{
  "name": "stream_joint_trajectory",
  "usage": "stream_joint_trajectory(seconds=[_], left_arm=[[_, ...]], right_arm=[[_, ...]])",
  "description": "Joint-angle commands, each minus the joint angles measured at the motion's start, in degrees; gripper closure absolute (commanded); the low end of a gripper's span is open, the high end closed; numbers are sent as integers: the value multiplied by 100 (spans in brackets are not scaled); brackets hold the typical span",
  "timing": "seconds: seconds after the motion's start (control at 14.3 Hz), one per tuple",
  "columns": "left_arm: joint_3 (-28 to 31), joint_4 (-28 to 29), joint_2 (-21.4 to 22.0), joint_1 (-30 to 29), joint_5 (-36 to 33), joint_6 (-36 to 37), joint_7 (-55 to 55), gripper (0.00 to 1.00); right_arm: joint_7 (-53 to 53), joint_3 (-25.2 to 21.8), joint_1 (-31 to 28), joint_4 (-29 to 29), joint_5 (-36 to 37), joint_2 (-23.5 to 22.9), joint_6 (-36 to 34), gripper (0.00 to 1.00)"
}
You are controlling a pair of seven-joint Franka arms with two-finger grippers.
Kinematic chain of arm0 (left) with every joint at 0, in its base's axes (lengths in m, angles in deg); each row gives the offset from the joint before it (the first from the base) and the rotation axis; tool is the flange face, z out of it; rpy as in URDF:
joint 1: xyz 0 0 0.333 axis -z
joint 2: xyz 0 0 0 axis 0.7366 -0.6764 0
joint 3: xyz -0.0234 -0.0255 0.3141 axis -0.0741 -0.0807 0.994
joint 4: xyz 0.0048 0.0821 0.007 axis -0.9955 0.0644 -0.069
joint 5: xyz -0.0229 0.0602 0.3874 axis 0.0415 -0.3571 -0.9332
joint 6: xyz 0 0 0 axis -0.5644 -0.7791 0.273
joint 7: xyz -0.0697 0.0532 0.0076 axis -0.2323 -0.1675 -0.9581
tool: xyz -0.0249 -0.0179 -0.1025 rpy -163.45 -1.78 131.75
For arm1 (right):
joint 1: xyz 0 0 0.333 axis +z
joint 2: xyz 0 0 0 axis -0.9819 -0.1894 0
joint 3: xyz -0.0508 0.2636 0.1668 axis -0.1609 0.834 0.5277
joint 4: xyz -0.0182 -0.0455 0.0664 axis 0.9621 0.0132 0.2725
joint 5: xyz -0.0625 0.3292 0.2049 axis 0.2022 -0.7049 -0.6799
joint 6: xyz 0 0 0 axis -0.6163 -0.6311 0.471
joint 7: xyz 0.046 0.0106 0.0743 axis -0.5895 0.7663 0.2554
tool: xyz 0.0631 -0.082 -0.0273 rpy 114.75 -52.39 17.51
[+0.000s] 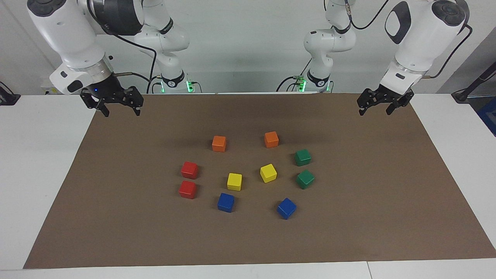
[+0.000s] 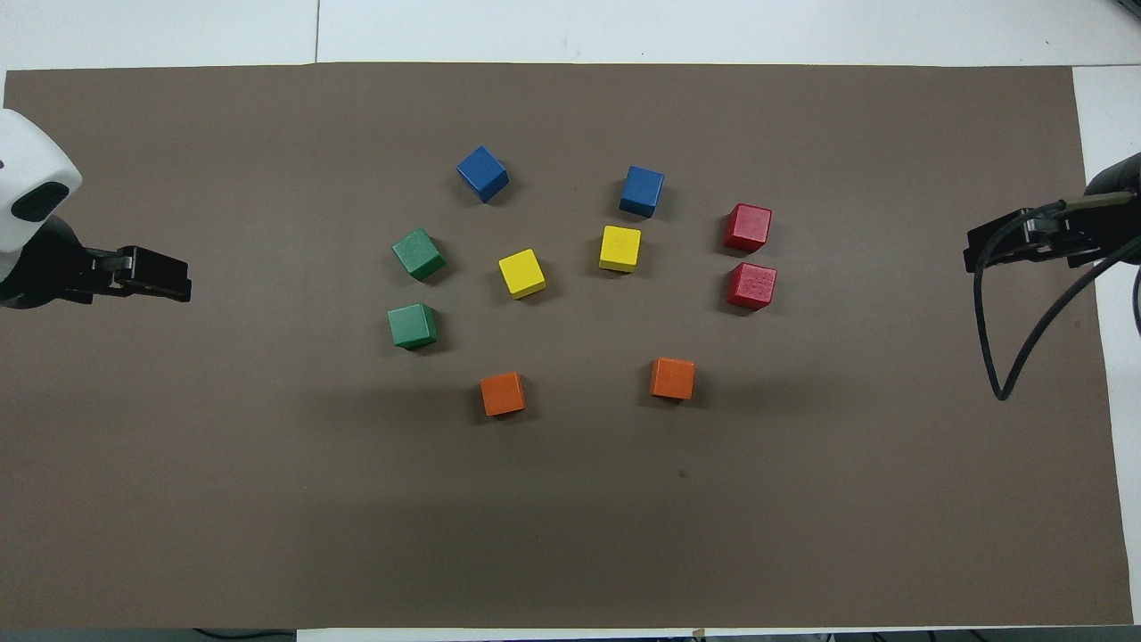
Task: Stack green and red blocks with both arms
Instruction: 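Move the left gripper toward the green blocks while the right gripper approaches red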
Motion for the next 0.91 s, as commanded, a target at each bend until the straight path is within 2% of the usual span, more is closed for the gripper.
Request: stream_joint_trajectory(seconds=[0.0, 0.21, 0.35, 0.49, 0.63, 0.84], left_arm=[[-60, -27, 52, -74, -116, 137, 38, 0], [10, 26, 87, -74, -72, 67, -23, 0], [10, 245, 201, -39, -63, -64, -608, 0], [-77, 543, 141, 109, -63, -669, -1190, 0], [-78, 973, -9, 408, -63, -1214, -1717, 0], [-78, 1903, -115, 1032, -63, -2311, -2633, 0]], right_arm=[[141, -39, -10, 210, 87, 170, 111, 0], [124, -39, -2, 210, 87, 170, 102, 0], [124, -39, -19, 210, 78, 170, 85, 0], [124, -39, -46, 271, 78, 187, 119, 0], [63, -39, 33, 578, 78, 327, 233, 0], [-1102, 22, 190, 1796, 78, 609, 1320, 0]])
